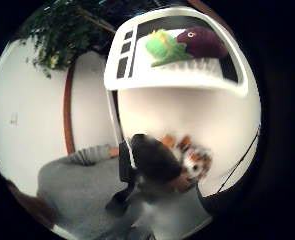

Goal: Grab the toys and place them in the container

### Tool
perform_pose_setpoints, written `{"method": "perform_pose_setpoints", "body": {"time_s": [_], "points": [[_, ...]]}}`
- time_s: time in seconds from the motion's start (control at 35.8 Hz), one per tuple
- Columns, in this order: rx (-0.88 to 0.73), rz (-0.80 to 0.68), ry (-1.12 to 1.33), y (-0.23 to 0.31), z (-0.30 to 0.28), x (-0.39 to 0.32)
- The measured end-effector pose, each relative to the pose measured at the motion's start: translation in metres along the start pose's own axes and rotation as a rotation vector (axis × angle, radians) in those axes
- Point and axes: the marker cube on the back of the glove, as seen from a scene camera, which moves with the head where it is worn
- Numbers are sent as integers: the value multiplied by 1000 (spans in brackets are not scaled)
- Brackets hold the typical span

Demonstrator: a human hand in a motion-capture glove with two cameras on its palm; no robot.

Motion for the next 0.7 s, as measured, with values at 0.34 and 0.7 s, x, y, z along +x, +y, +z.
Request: {"method": "perform_pose_setpoints", "body": {"time_s": [0.34, 0.7], "points": [[-10, -21, -94, 75, 51, -31], [-102, 30, 13, 85, 160, -47]]}}
